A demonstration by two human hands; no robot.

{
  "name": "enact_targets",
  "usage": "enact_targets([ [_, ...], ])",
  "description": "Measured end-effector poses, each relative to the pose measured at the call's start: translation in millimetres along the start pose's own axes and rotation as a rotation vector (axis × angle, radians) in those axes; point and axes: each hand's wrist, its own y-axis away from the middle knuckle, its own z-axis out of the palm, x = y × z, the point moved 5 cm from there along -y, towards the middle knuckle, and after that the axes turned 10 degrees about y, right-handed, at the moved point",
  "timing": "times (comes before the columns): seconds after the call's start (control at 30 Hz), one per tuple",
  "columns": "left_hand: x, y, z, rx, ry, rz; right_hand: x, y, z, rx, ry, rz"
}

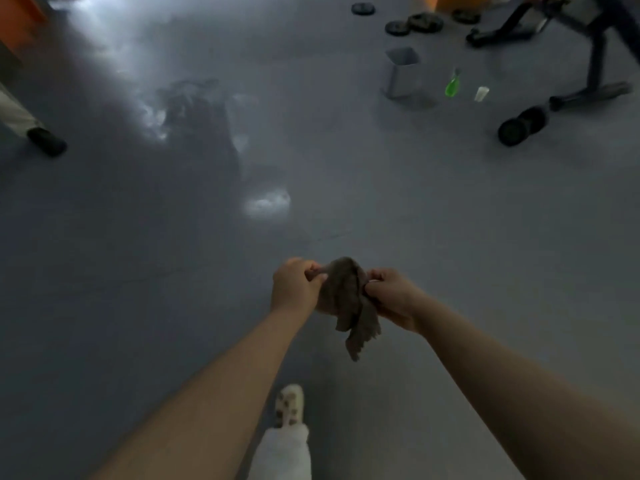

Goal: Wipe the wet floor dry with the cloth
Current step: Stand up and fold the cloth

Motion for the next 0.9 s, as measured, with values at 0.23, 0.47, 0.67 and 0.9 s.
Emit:
enact_targets([
  [0.23,59.5,-153.0,65.1,-0.022,-0.081,0.026,-46.7,-105.0,-108.8,0.029,-0.227,0.095],
  [0.47,163.1,-305.1,144.7,-0.301,-0.022,0.015,-115.6,-204.6,-253.8,0.177,-0.52,0.175],
  [0.67,267.0,-405.2,214.3,-0.334,0.209,0.103,-166.5,-299.6,-391.8,0.27,-0.723,0.162],
  [0.9,368.0,-532.4,317.4,-0.283,0.025,0.123,-214.1,-408.8,-558.9,0.25,-0.783,0.19],
])
